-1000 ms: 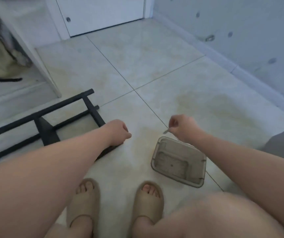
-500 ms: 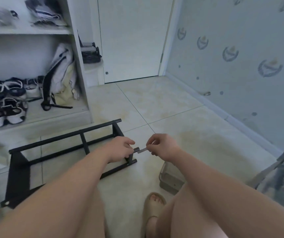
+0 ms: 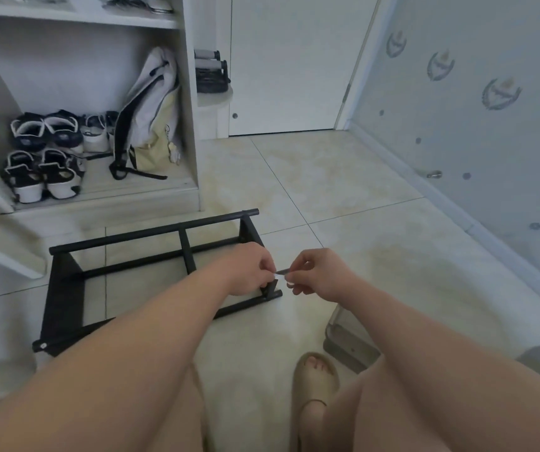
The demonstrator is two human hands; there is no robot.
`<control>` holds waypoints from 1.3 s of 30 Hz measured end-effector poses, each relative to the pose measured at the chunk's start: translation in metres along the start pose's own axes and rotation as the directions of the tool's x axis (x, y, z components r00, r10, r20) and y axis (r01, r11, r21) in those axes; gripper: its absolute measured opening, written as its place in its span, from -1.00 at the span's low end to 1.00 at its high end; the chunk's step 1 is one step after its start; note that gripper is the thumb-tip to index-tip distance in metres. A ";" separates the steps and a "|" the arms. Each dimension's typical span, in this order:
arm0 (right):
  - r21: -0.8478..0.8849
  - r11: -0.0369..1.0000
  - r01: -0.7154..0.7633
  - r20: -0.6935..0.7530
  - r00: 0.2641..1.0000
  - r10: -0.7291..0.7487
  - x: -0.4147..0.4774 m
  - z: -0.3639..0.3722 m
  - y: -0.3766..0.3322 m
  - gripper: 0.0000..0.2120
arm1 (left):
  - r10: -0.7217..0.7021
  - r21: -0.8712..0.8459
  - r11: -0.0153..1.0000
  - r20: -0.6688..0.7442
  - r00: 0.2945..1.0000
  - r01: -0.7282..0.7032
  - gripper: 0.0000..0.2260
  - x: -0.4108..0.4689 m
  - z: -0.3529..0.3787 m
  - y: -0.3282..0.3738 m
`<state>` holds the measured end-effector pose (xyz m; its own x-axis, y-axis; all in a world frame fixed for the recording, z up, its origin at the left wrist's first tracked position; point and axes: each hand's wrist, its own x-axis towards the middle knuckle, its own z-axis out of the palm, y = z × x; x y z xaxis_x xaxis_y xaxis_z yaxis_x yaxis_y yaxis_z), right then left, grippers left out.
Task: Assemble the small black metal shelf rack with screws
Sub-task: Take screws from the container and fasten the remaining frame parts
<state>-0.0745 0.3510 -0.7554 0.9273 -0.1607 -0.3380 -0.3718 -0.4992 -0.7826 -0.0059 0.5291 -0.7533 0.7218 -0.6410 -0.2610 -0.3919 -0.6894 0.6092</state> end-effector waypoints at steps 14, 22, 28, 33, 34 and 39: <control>-0.481 0.874 0.067 0.115 0.993 -0.013 0.144 0.034 0.049 -0.91 | -0.289 0.218 0.941 0.120 0.950 0.259 -0.79 0.105 0.027 -0.078; -0.668 0.743 0.051 0.172 0.981 0.087 0.225 0.041 0.125 -0.57 | -0.426 0.117 0.900 0.030 0.904 0.420 -0.93 0.159 0.089 -0.153; -0.706 0.700 0.104 0.273 0.953 0.134 0.249 0.052 0.153 -0.74 | -0.499 -0.021 0.866 0.049 0.865 0.500 -0.92 0.165 0.131 -0.195; -0.703 0.695 0.151 0.325 0.937 0.125 0.239 0.055 0.158 -0.79 | -0.487 0.002 0.871 0.125 0.864 0.491 -0.88 0.162 0.136 -0.207; -0.703 0.693 0.159 0.339 0.932 0.130 0.233 0.057 0.158 -0.79 | -0.475 0.060 0.880 0.140 0.869 0.471 -0.88 0.158 0.136 -0.207; -0.707 0.662 0.249 0.452 0.879 0.153 0.198 0.079 0.164 -0.73 | -0.459 0.263 0.888 0.438 0.773 0.378 -0.91 0.131 0.130 -0.204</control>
<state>0.0445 0.3045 -0.9919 0.7389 0.1673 -0.6527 0.0149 -0.9725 -0.2324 0.0947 0.5414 -1.0089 0.4883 -0.3273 -0.8090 -0.2250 -0.9429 0.2456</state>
